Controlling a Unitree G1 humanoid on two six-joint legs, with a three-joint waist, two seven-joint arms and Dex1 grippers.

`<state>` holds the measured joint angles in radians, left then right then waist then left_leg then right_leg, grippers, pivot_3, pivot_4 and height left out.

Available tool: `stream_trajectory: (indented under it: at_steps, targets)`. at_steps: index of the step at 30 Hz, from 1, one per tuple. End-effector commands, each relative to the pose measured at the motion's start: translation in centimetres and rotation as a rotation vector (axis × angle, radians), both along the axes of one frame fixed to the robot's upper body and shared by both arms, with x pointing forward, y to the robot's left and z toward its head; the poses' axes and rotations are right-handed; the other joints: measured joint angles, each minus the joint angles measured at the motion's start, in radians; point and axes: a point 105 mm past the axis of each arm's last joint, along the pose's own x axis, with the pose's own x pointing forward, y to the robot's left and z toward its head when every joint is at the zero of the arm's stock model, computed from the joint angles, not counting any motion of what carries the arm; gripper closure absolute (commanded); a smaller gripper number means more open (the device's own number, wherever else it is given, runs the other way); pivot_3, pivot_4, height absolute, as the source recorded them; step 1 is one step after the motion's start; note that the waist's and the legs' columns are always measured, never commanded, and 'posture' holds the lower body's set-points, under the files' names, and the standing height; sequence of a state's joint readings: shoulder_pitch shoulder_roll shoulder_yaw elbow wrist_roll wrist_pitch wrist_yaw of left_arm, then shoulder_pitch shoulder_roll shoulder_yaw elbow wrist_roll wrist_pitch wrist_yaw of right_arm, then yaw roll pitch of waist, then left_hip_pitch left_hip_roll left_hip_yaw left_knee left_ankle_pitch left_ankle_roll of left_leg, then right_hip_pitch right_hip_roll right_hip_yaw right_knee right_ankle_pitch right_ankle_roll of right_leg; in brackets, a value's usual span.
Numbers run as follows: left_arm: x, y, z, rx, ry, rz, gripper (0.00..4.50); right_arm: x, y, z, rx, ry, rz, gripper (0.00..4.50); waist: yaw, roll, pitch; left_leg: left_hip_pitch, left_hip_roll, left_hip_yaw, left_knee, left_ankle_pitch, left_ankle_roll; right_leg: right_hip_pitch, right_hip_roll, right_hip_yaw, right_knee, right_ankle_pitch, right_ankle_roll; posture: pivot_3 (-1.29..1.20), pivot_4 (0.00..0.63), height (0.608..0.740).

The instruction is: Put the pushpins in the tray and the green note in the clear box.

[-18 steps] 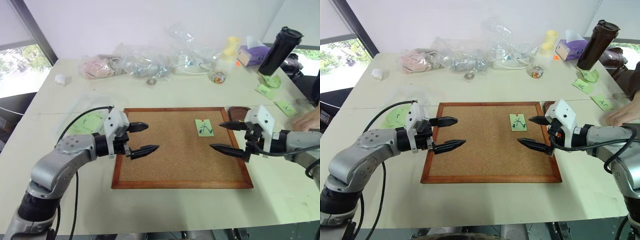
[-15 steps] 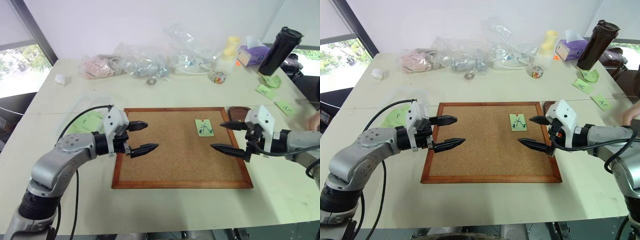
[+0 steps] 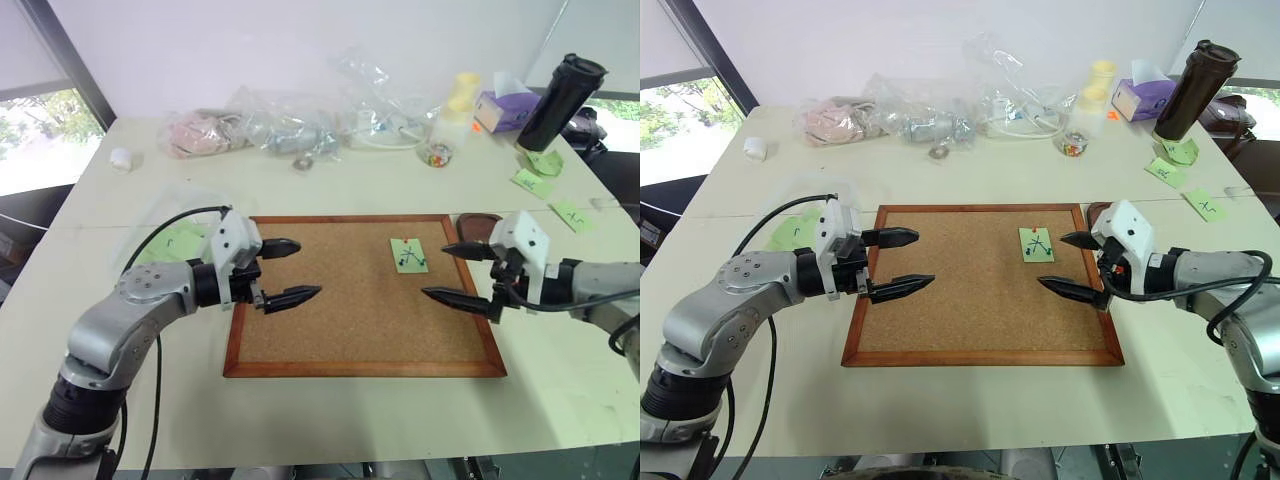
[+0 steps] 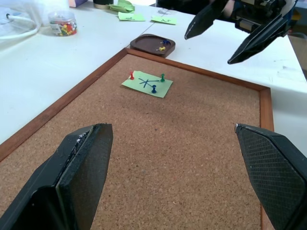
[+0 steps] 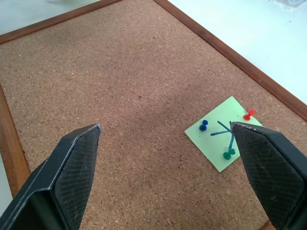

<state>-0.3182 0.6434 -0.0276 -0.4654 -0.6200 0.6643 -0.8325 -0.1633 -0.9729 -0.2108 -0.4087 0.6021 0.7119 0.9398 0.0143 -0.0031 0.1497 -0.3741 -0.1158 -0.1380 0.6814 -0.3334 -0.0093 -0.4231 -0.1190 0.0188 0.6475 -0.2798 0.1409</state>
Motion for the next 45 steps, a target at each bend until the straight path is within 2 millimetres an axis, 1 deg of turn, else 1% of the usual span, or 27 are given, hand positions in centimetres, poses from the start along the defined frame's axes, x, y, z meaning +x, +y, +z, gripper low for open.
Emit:
stream_trajectory:
  at_steps: [1,10,14,17,21,23,24,25,27,30,33,36,39,45]
  targets:
    - [-0.2,-0.5,0.5,-0.009,-0.03,-0.018,0.03,0.2,0.3,1.1,-0.001,-0.055,0.017,0.0,0.0,0.0,0.0,0.0,0.0,0.0,0.0,0.0,0.0,0.0,0.0,0.0,0.0,0.0,0.0,0.0,0.15,0.74]
    - [-0.2,-0.4,-0.3,0.036,-0.043,-0.024,0.03,0.3,0.6,1.4,0.014,-0.073,0.018,0.0,0.0,0.0,0.0,0.0,0.0,0.0,0.0,0.0,0.0,0.0,0.0,0.0,0.0,0.0,0.0,0.0,0.15,0.74]
    - [0.3,-0.6,-0.6,0.043,-0.064,-0.014,0.03,0.5,0.6,1.2,0.006,-0.073,0.017,0.0,0.0,0.0,0.0,0.0,0.0,0.0,0.0,0.0,0.0,0.0,0.0,0.0,0.0,0.0,0.0,0.0,0.15,0.74]
    - [0.3,-1.0,-1.8,0.05,-0.062,-0.033,0.84,0.6,0.7,1.3,0.009,-0.076,0.023,0.0,0.0,0.0,0.0,0.0,0.0,0.0,0.0,0.0,0.0,0.0,0.0,0.0,0.0,0.0,0.0,0.0,0.15,0.74]
    - [0.5,-1.7,-3.3,0.055,-0.064,-0.044,2.86,1.3,0.8,1.3,0.017,-0.092,0.01,0.0,0.0,0.0,0.0,0.0,0.0,0.0,0.0,0.0,0.0,0.0,0.0,0.0,0.0,0.0,0.0,0.0,0.15,0.74]
    - [0.9,-2.1,-4.5,0.07,-0.076,-0.038,3.7,2.2,0.8,1.0,0.022,-0.104,-0.016,0.0,0.0,0.0,0.0,0.0,0.0,0.0,0.0,0.0,0.0,0.0,0.0,0.0,0.0,0.0,0.0,0.0,0.15,0.74]
    - [1.2,-2.3,-5.1,0.078,-0.082,-0.028,4.33,2.8,0.7,0.8,0.015,-0.112,-0.034,0.0,0.0,0.0,0.0,0.0,0.0,0.0,0.0,0.0,0.0,0.0,0.0,0.0,0.0,0.0,0.0,0.0,0.15,0.74]
    - [1.3,-2.4,-5.6,0.084,-0.085,-0.022,4.43,3.3,0.7,0.6,0.006,-0.12,-0.052,0.0,0.0,0.0,0.0,0.0,0.0,0.0,0.001,0.0,0.0,0.0,0.0,0.0,0.0,0.0,0.0,0.0,0.15,0.74]
    - [1.7,-2.5,-6.8,0.104,-0.086,-0.005,4.43,4.5,0.5,0.3,0.0,-0.131,-0.098,0.0,-0.001,0.0,0.0,0.0,0.0,0.0,0.001,0.0,0.0,0.0,0.0,0.0,0.0,0.0,0.0,0.0,0.15,0.74]
    - [2.1,-2.6,-8.7,0.126,-0.072,0.013,4.43,7.2,0.5,-0.2,0.028,-0.113,-0.204,0.0,-0.003,0.0,0.0,0.0,0.0,0.001,0.0,0.0,0.0,0.0,0.0,0.0,0.001,0.0,0.0,0.0,0.15,0.74]
    - [2.2,-2.8,-9.9,0.132,-0.059,0.018,4.43,8.9,1.3,-0.7,0.041,-0.071,-0.236,0.0,-0.002,0.001,0.0,0.0,0.0,0.001,0.0,0.0,0.0,-0.002,0.0,0.0,0.001,0.0,0.0,0.0,0.15,0.74]
    - [2.2,-2.8,-10.3,0.134,-0.054,0.025,4.43,10.3,1.3,-1.4,0.014,-0.049,-0.27,0.0,0.001,0.001,0.0,0.0,0.0,0.001,0.001,0.0,0.0,-0.001,0.0,0.0,0.002,0.0,0.0,0.0,0.15,0.74]
    - [2.2,-2.7,-10.5,0.135,-0.052,0.032,4.43,11.3,1.2,-2.0,-0.007,-0.034,-0.294,0.0,0.001,0.001,0.0,0.0,-0.002,0.0,0.001,0.0,0.0,-0.001,0.0,0.0,0.001,0.0,0.0,0.0,0.15,0.74]
    - [1.9,-2.8,-10.6,0.139,-0.054,0.033,4.43,12.1,0.9,-3.2,-0.02,-0.01,-0.307,0.0,-0.002,0.001,-0.001,0.0,-0.002,0.0,0.001,0.0,0.0,-0.001,0.0,-0.001,0.002,0.0,0.0,0.0,0.15,0.74]
